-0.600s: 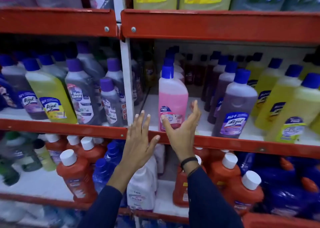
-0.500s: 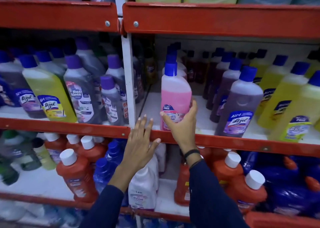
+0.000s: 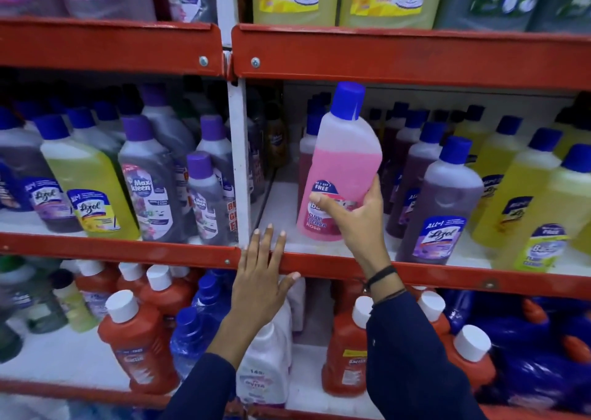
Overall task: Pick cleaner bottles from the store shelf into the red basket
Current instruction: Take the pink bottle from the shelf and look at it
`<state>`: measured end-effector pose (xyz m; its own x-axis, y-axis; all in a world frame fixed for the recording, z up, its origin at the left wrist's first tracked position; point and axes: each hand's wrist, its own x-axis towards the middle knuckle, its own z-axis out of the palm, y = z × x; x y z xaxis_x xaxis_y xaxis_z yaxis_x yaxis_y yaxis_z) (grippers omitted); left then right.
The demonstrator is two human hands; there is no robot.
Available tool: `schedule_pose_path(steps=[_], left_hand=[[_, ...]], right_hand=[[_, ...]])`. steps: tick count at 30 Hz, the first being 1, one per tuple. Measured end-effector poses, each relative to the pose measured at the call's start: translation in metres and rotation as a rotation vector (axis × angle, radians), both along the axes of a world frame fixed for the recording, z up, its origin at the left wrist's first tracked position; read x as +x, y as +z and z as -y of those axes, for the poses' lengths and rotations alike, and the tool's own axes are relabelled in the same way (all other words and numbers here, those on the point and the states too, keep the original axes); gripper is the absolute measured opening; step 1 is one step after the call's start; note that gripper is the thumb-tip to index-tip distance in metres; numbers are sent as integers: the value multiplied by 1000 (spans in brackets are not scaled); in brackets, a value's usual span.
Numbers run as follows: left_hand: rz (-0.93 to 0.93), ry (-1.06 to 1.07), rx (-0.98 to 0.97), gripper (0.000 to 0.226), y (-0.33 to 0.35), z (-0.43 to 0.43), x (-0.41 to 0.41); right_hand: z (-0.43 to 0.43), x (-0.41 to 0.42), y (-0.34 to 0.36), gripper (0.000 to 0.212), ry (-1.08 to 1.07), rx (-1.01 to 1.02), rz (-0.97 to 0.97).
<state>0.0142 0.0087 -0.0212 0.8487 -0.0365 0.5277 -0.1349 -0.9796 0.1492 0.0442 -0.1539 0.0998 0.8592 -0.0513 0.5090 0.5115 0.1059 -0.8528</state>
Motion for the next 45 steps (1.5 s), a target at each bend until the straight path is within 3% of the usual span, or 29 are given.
schedule_pose_path(steps=[4,9,12,15,21,31,34,40,45], left_hand=[[-24,31,-40,76,1,5,-1],[-85,-11,-119,95,7,30,-7],[-125,-67,-145,99,11,56,-8],[-160,-53,-132,92,11,77,-6],[-109,-40,-104,80,6,79,-7],[-168,-32,-133,74,16,85,-14],[-187,-170,-280,67,34,111,-33],[-316,-858,-1004,60,87,209,-100],[-349,-864,-1043,40,77,265,-111]], right_hand=[[25,-29,12,72,-7,-1,36],[64,-66,-9,63,-110,-8,-2],[87,-88,-28,76,-180,-31,-41],[106,-107,-46,88,-224,-49,-79],[130,-135,-57,67,-233,-101,-98],[148,-147,-58,69,-208,-109,-97],[159,-146,-56,73,-148,-83,-89],[202,-153,-61,68,-41,-49,-84],[259,-171,-87,59,12,-119,-153]])
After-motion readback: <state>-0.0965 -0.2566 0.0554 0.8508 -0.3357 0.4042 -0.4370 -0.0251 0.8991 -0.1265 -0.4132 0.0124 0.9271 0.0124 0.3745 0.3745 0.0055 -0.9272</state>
